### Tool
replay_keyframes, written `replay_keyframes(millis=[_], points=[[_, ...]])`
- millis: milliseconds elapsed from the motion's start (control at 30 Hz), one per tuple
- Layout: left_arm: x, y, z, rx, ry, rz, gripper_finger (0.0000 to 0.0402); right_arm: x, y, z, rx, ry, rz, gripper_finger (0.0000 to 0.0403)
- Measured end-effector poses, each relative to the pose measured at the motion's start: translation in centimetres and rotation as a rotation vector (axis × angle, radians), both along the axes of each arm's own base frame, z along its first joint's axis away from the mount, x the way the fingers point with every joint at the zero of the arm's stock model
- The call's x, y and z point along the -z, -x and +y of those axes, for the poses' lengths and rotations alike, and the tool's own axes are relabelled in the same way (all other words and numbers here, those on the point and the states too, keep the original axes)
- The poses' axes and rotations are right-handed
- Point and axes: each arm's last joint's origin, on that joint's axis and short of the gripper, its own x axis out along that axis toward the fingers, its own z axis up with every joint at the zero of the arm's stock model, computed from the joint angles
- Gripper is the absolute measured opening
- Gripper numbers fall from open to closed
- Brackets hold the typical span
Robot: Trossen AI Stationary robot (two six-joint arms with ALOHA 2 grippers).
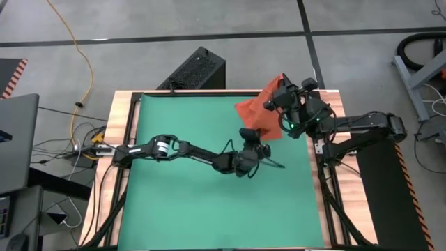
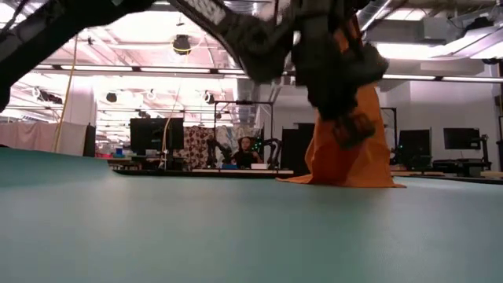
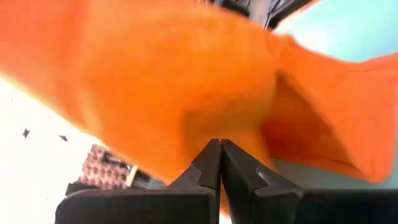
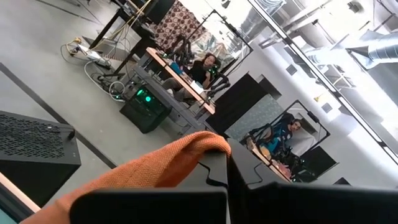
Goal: Roll towel
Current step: Fold the orange towel
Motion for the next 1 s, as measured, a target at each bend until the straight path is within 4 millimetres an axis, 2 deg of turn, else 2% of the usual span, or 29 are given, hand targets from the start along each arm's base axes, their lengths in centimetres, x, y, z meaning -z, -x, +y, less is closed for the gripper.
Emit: replay_keyframes(millis=[133, 300, 367, 433, 500, 567, 700, 833, 1000], points=[[-2.9, 1.9, -2.4, 0.048, -0.005, 0.004, 0.0000, 0.2, 0.0, 0.0, 0.015, -0.007, 0.021, 0.0006], [-6.0, 6.5, -3.3, 0.097, 0.062, -0.065, 0.0000, 0.4, -0.1, 0.0, 0.026, -0.014, 0.049, 0.0006], [-6.7, 8.7, -3.2, 0.183, 0.180, -0.199, 0.0000, 0.4, -0.1, 0.0, 0.025, -0.016, 0.034, 0.0006], [-6.9, 10.6, -3.0, 0.393, 0.394, -0.343, 0.0000, 0.4, -0.1, 0.0, 0.023, -0.019, 0.016, 0.0006], [-6.3, 11.5, -2.6, 0.610, 0.573, -0.370, 0.0001, 0.4, -0.1, 0.0, 0.022, -0.021, 0.002, 0.0006], [-4.9, 11.9, -1.9, 0.675, 0.616, -0.326, 0.0006, 0.4, -0.1, 0.0, 0.021, -0.021, -0.003, 0.0005], [-1.2, 10.5, -1.3, 0.673, 0.535, -0.191, 0.0032, 0.4, -0.1, 0.0, 0.021, -0.022, -0.005, 0.0005], [1.9, 8.4, -1.8, 0.692, 0.396, -0.046, 0.0073, 0.4, -0.1, 0.0, 0.023, -0.023, -0.006, 0.0005], [4.5, 6.2, -1.9, 0.631, 0.279, 0.061, 0.0135, 0.5, -0.1, 0.0, 0.028, -0.025, 0.005, 0.0006]])
